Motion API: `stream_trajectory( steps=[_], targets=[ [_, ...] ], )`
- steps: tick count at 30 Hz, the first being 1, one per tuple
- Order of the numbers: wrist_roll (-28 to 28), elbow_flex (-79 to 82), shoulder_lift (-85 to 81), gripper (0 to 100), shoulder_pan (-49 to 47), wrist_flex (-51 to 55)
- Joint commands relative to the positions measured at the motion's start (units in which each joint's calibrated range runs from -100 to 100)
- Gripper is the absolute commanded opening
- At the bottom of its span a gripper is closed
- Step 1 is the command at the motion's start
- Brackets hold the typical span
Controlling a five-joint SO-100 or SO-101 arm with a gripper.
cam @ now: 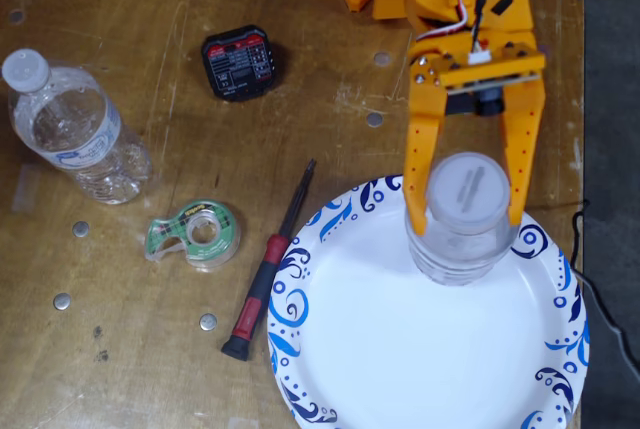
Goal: Move the bottles to the plate
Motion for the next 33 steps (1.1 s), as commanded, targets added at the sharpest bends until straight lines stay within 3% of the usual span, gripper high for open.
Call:
stream_trajectory(
  steps=[1, 10, 33],
  targets=[
    [0.1, 0.6, -2.6, 8, -1.6, 0.0],
    [1.8, 9.1, 1.1, 8, -2.4, -17.4],
    [3.9, 23.3, 5.3, 8, -5.2, -34.7]
  ],
)
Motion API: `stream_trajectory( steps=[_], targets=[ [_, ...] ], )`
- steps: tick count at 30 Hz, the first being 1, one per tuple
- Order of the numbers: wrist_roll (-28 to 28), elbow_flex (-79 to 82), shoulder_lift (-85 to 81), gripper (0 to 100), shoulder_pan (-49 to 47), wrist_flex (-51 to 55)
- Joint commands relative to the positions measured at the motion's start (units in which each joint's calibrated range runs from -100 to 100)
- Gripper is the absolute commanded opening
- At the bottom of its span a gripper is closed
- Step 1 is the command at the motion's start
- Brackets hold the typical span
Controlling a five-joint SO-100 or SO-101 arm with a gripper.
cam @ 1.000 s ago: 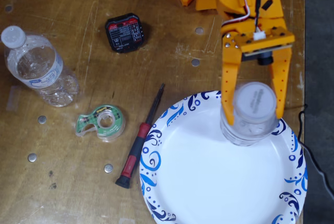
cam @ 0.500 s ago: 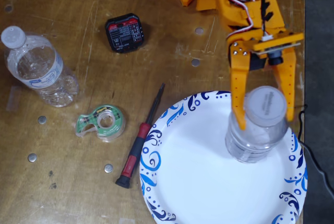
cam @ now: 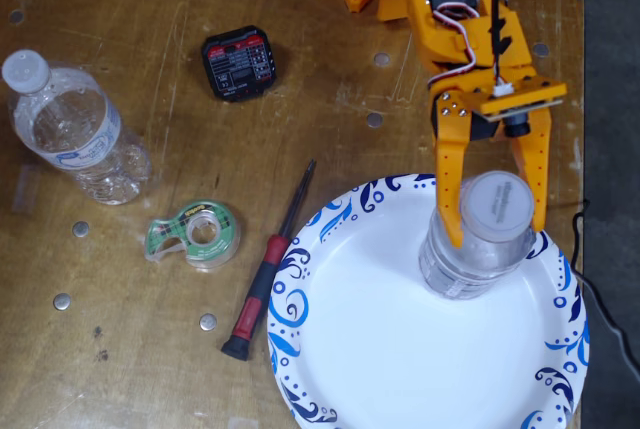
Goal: Move the bottles to the plate
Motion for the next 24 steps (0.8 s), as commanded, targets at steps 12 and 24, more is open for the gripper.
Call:
stream_trajectory(
  steps=[12, 24],
  targets=[
    [0.7, -0.4, 6.7, 8, -0.4, -10.9],
    [0.4, -0.7, 3.7, 27, -0.4, -10.0]
  ],
)
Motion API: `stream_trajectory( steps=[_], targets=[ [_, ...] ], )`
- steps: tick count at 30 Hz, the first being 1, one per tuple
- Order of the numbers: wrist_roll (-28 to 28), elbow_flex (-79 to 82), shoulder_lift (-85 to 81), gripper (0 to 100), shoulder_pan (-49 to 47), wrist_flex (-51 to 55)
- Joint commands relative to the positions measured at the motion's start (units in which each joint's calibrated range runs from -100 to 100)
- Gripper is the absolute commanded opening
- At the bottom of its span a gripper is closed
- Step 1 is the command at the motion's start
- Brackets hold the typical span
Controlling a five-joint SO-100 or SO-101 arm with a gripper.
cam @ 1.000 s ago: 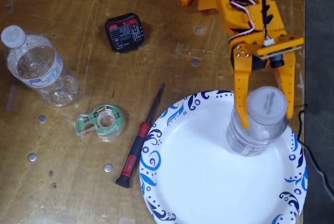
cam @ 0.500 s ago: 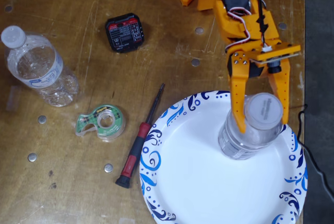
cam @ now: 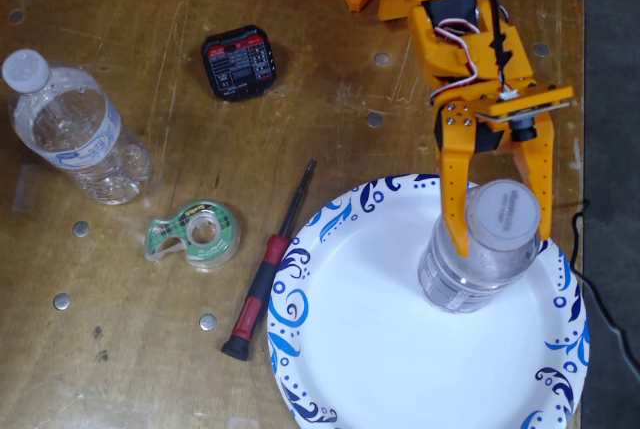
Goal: Move the bottles to the plate
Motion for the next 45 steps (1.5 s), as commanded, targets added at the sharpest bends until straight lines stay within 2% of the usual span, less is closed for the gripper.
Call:
stream_trajectory(
  steps=[1, 13, 17, 20, 24, 30, 34, 38, 45],
  targets=[
    [-0.4, -0.2, -4.1, 29, 0.2, 0.1],
    [-2.2, 3.0, -21.1, 53, -2.9, 15.0],
    [-2.8, 1.6, -27.5, 51, -2.8, 20.9],
    [-3.4, -1.3, -31.4, 43, -0.5, 23.8],
    [-3.4, -4.3, -35.6, 32, 8.8, 26.9],
    [-3.0, -6.3, -42.7, 32, 30.2, 31.1],
    [0.1, -5.7, -44.1, 32, 42.9, 33.1],
    [0.6, -5.0, -41.0, 32, 51.2, 35.0],
    [0.4, -8.4, -28.4, 32, 58.1, 32.8]
  ],
)
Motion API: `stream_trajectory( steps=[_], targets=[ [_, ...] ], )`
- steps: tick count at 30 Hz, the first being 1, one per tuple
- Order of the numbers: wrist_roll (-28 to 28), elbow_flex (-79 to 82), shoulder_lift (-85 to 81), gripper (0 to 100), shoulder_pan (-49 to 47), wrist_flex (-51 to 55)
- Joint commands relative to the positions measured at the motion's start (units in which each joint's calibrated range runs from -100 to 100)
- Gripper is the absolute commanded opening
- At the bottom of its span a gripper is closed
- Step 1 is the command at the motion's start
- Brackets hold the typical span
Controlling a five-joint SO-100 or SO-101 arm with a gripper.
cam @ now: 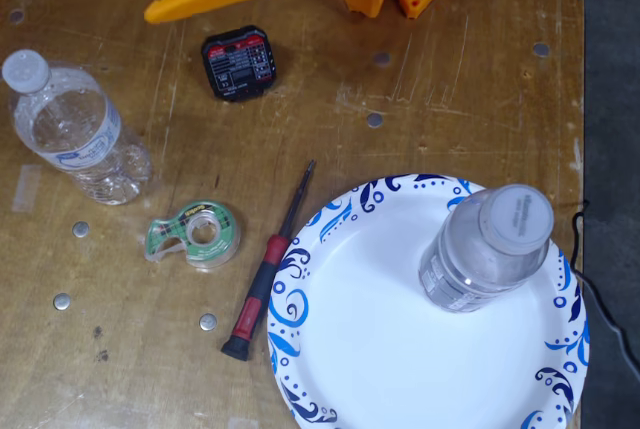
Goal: Move the bottles to the plate
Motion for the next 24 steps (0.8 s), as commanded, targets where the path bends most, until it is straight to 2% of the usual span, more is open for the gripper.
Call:
stream_trajectory(
  steps=[1, 10, 15, 24],
  targets=[
    [0.1, -6.5, 8.0, 32, 4.2, -2.8],
    [0.4, -23.2, 31.3, 35, 6.0, -12.0],
    [0.4, -27.0, 36.2, 40, 5.8, -12.1],
    [0.3, -26.9, 40.3, 42, 5.9, -12.1]
  ],
)
